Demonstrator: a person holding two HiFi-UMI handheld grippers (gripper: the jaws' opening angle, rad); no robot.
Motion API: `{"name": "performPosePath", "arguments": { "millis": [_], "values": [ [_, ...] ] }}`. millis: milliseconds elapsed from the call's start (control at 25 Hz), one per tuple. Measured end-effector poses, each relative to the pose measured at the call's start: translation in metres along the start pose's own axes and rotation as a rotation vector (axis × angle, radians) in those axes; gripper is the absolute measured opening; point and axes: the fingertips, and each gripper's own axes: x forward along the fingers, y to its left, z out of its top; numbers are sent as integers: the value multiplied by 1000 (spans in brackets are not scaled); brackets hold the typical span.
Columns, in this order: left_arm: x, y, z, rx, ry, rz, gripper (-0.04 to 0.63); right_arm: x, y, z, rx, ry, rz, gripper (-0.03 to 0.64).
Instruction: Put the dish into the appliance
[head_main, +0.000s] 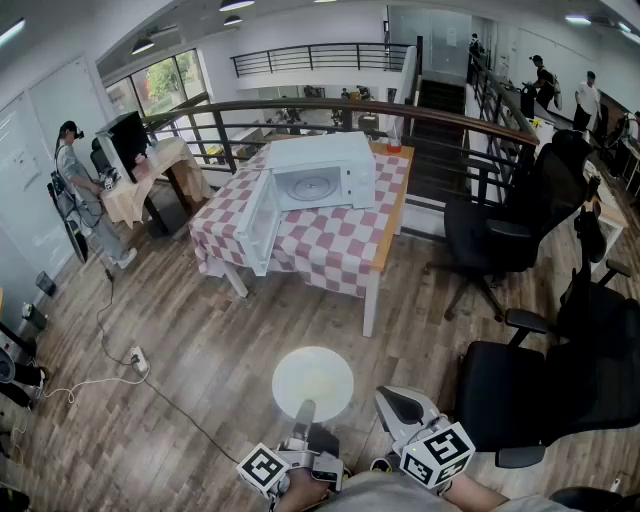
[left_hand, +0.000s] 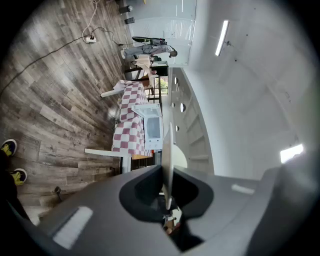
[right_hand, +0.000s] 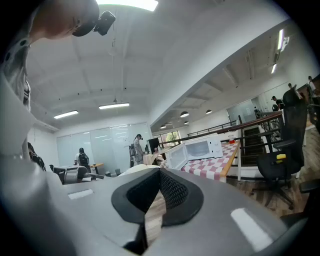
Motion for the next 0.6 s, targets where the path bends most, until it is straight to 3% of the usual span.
{"name": "performPosePath", "arguments": {
  "millis": [600],
  "values": [
    [1,-2,15,15,7,-21,23,10,12,-6,10,-3,0,0]
  ]
}}
